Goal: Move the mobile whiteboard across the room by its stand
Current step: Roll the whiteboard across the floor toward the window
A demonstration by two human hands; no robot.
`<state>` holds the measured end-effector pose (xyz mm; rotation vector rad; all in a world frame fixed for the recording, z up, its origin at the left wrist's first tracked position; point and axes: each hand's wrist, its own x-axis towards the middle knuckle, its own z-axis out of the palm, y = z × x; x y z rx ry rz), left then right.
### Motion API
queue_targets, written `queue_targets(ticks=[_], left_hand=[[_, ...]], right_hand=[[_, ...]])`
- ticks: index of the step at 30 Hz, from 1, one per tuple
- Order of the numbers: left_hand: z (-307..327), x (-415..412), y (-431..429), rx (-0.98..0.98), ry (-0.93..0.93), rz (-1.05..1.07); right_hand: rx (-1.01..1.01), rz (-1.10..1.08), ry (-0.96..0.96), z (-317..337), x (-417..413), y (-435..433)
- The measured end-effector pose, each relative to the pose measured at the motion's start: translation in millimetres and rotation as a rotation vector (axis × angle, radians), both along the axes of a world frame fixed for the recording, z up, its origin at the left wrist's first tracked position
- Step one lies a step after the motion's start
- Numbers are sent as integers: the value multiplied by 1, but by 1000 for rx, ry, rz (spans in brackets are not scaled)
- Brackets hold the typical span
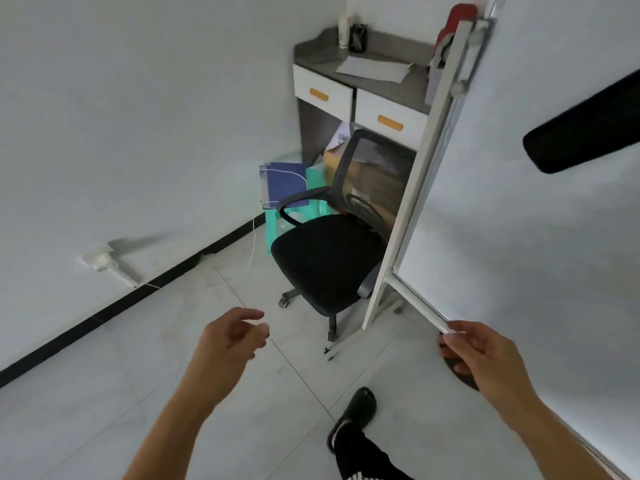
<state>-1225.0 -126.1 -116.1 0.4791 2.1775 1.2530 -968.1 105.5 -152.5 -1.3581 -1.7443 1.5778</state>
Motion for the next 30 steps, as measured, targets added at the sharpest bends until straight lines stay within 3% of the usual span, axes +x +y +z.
queue_targets(ticks=[7,16,20,23,30], left_hand=[[43,-76,163,74,16,-225],[101,-129,356,225,143,-651],[109,-137,429,248,128,-916],[110,-137,468,246,6,-1175],[97,-132,497,310,-40,-1613]], right_hand=[[27,-44,-22,-1,-87,101],[265,-31,-154,15,-182,176],[249,-201,-124,17,-205,184],[276,-350,-157,18,-220,187],[286,-746,-253,20,-258,180]])
